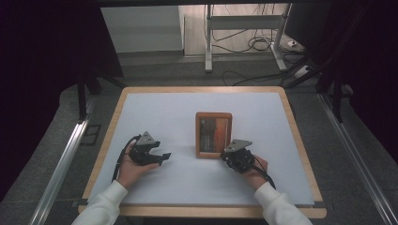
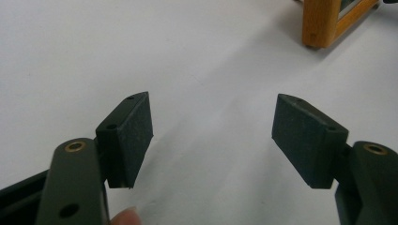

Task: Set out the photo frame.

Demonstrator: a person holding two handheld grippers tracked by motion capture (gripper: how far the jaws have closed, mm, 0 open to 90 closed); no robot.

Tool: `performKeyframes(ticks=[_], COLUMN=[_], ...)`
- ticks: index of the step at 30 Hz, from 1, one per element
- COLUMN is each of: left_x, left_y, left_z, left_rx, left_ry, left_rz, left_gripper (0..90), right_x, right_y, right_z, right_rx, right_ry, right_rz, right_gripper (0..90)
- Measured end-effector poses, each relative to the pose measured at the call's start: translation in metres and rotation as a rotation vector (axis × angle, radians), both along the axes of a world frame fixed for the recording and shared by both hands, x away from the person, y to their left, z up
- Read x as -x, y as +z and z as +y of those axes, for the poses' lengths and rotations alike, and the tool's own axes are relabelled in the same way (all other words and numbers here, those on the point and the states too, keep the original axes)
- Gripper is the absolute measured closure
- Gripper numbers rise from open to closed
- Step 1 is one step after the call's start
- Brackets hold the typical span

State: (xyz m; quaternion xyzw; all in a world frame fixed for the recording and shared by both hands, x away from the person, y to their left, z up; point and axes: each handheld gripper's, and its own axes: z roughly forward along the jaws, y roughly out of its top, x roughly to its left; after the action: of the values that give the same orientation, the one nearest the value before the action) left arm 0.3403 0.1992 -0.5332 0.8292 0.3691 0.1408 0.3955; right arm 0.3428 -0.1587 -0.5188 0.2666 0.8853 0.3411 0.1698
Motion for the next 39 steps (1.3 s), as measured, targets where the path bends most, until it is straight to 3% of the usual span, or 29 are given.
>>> performKeyframes(ticks=[14, 16, 19, 24, 26, 29, 32, 39], left_x=[0.0, 0.001, 0.001, 0.003, 0.005, 0.009, 0.014, 0.025], left_y=[0.0, 0.001, 0.001, 0.003, 0.005, 0.007, 0.009, 0.01], left_z=[0.0, 0.0, 0.001, 0.0, 0.0, -0.001, -0.001, 0.001], left_rx=[-0.003, 0.001, 0.005, 0.01, 0.017, 0.014, 0.03, 0.032], left_ry=[0.002, 0.003, 0.003, 0.002, 0.001, -0.006, -0.004, 0.004], left_rz=[-0.003, -0.004, -0.005, -0.01, -0.011, -0.014, -0.014, -0.01], left_gripper=[28.8, 28.8, 28.8, 28.8, 28.9, 28.8, 28.8, 28.8], right_x=[0.0, 0.003, 0.009, 0.014, 0.016, 0.02, 0.025, 0.043], right_y=[0.0, 0.002, 0.01, 0.018, 0.019, 0.02, 0.021, 0.019], right_z=[-0.001, -0.002, -0.007, -0.026, -0.036, -0.051, -0.07, -0.119], right_rx=[-0.009, -0.027, -0.05, -0.115, -0.14, -0.172, -0.205, -0.239], right_ry=[-0.003, 0.001, 0.009, -0.028, -0.042, -0.087, -0.146, -0.247], right_rz=[-0.002, -0.002, -0.036, -0.05, -0.049, -0.07, -0.061, -0.08], right_gripper=[89.7, 89.7, 89.7, 86.5, 78.7, 50.3, 37.3, 31.0])
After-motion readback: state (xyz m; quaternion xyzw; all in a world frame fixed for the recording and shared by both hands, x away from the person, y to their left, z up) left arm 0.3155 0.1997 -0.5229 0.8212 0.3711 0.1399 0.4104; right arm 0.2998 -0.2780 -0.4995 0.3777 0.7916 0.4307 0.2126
